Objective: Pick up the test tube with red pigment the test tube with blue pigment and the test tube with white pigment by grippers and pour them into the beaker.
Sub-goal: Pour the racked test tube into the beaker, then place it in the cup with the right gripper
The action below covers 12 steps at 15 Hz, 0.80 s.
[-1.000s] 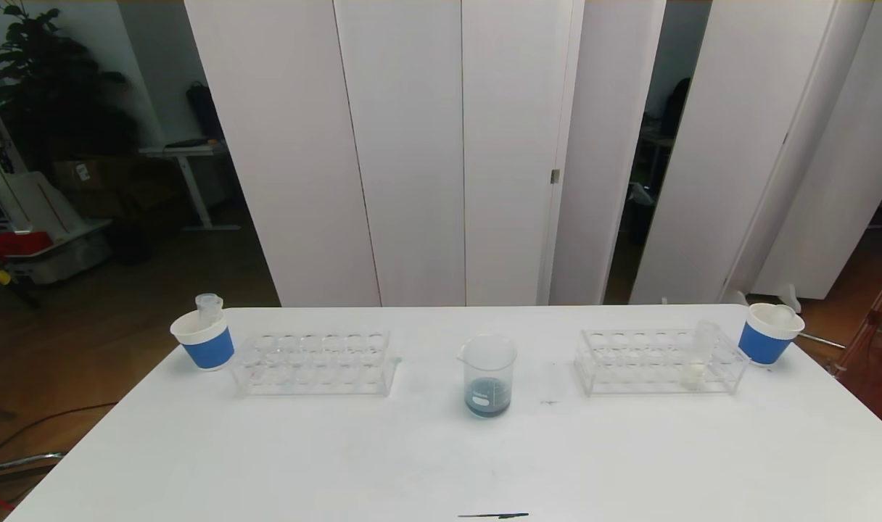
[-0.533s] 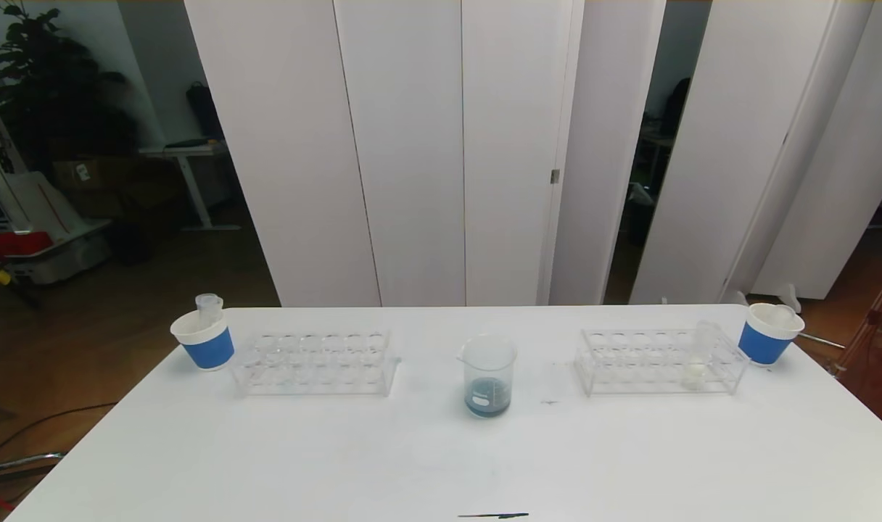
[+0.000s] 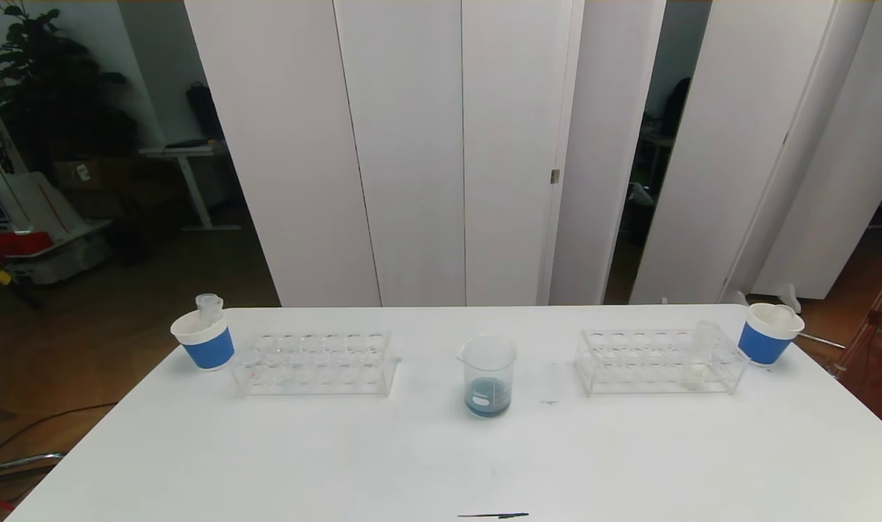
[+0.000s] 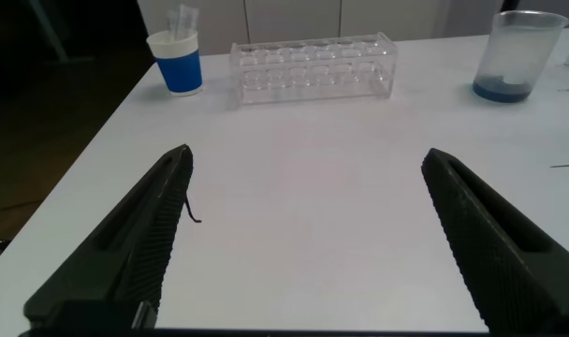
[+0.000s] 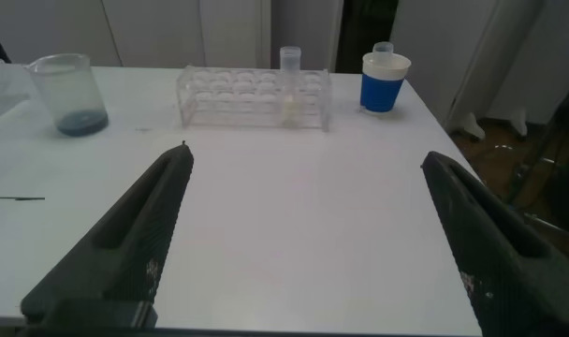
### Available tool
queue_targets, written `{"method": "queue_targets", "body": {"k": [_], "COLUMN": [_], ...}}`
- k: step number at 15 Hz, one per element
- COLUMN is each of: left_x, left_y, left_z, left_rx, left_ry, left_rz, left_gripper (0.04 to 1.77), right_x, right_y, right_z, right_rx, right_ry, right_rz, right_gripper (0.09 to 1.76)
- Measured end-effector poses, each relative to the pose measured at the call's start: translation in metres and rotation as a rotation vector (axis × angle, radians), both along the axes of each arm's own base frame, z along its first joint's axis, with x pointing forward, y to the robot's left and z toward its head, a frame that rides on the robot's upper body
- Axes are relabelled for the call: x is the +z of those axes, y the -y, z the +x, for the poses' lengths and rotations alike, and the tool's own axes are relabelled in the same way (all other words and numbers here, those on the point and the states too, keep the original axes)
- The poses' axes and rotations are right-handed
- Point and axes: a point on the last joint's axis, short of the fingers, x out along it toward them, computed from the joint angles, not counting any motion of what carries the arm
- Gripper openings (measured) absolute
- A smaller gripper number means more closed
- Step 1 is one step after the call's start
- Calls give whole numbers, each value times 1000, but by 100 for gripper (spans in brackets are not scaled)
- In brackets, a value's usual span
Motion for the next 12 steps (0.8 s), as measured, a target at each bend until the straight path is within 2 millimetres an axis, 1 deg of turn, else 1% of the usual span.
{"method": "queue_targets", "body": {"k": [2, 3, 5, 6, 7, 8, 9, 10, 12], "left_x": [0, 0, 0, 0, 0, 0, 0, 0, 0], "left_y": [0, 0, 0, 0, 0, 0, 0, 0, 0], "left_z": [0, 0, 0, 0, 0, 0, 0, 0, 0], "left_rx": [0, 0, 0, 0, 0, 0, 0, 0, 0], "left_ry": [0, 0, 0, 0, 0, 0, 0, 0, -1], "left_rz": [0, 0, 0, 0, 0, 0, 0, 0, 0], "left_gripper": [175, 175, 175, 175, 175, 175, 175, 175, 175], "right_x": [30, 49, 92, 111, 127, 142, 151, 159, 163], "right_y": [0, 0, 0, 0, 0, 0, 1, 1, 2], "right_z": [1, 3, 15, 26, 40, 57, 74, 95, 137], "right_rx": [-8, -11, -9, -8, -10, -10, -14, -19, -27], "right_ry": [17, 28, 47, 50, 55, 56, 52, 35, -21], "right_rz": [0, 1, 4, 4, 6, 7, 7, 7, 6], "right_gripper": [175, 175, 175, 175, 175, 175, 175, 175, 175]}}
